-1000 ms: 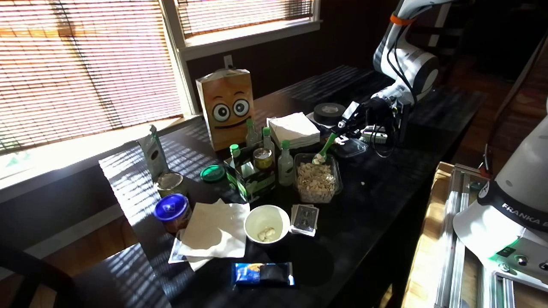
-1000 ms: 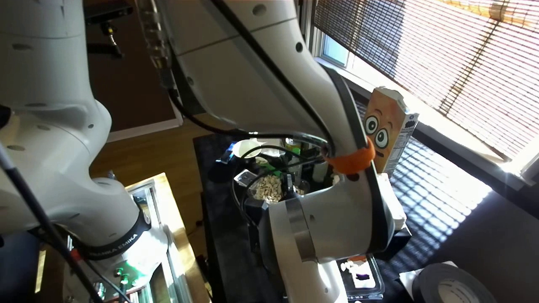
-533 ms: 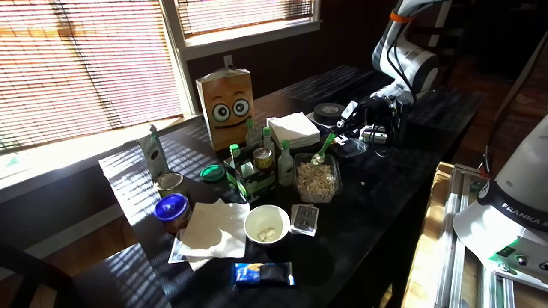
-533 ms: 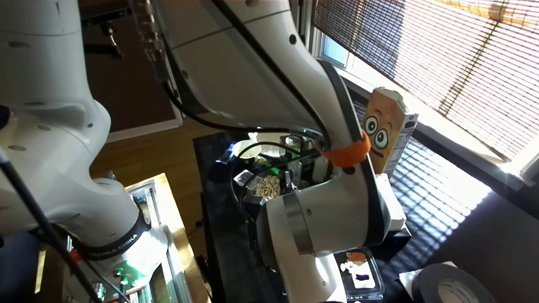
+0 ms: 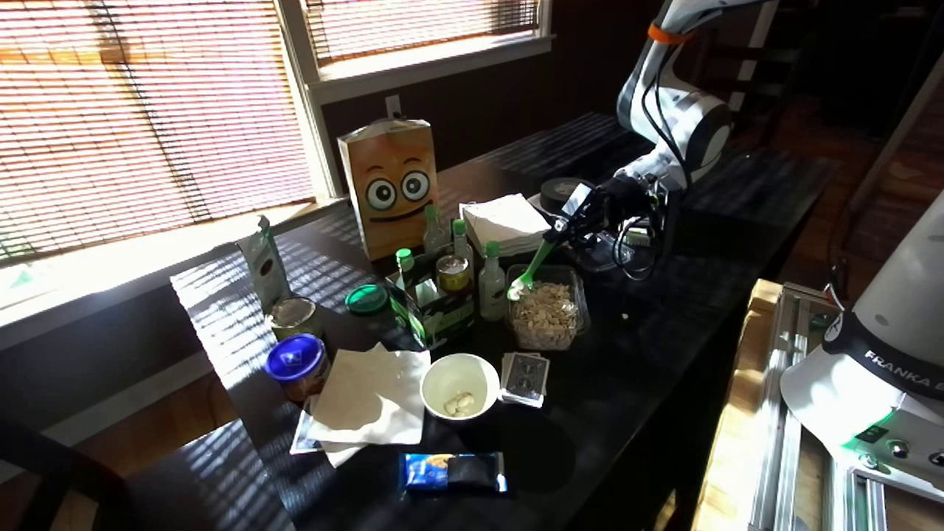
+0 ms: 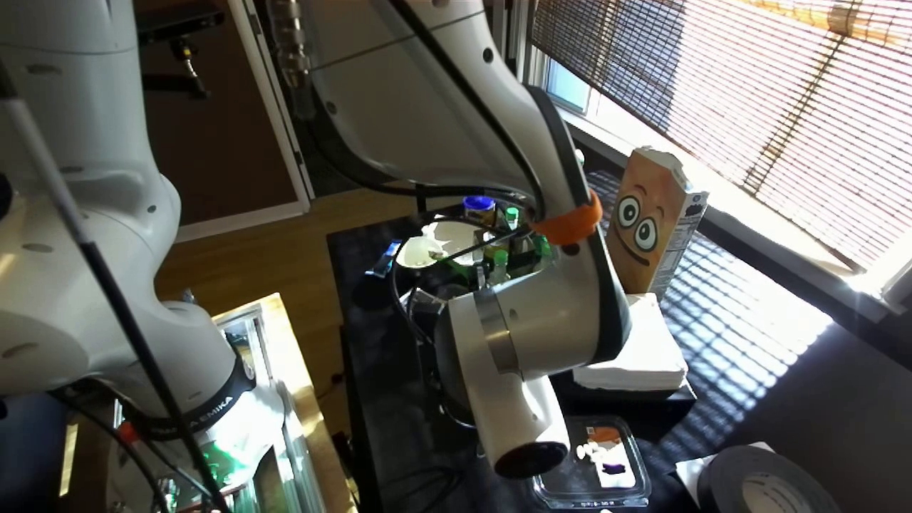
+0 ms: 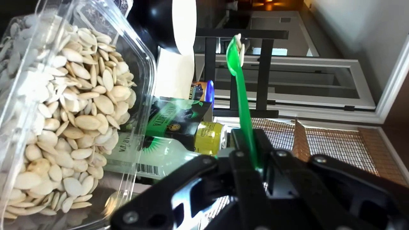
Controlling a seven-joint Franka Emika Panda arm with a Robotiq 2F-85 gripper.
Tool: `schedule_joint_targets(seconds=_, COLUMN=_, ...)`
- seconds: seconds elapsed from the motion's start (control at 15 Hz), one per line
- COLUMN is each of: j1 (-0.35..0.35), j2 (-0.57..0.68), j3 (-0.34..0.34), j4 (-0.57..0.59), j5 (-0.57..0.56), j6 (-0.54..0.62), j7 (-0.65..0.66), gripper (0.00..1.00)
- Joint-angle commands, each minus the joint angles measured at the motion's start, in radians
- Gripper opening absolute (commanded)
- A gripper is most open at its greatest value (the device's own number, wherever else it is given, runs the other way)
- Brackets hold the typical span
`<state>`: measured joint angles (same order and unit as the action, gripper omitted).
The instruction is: Use the green spoon to put some of the contents of the clear lunchbox into the white bowl
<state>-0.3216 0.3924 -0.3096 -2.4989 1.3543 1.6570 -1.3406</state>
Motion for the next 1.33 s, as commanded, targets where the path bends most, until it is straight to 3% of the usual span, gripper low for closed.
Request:
schedule_joint_targets(seconds=0.0, j1=0.068, j2=-0.084, j3=0.022, j4=-0.072, j5=0.072, j6=0.114, j7=-0.008, gripper=0.03)
schedule_joint_targets(seconds=0.67, j1=0.184, j2=-0.215, j3=0.110, j4=-0.161, j5=0.159, j6=0.274, j7=-0.027, gripper=0.03)
schedule_joint_targets(seconds=1.27, j1=0.290, j2=-0.364, j3=0.224, j4=-0.218, j5=0.412, j6=0.599, j7=-0.204, gripper=0.03)
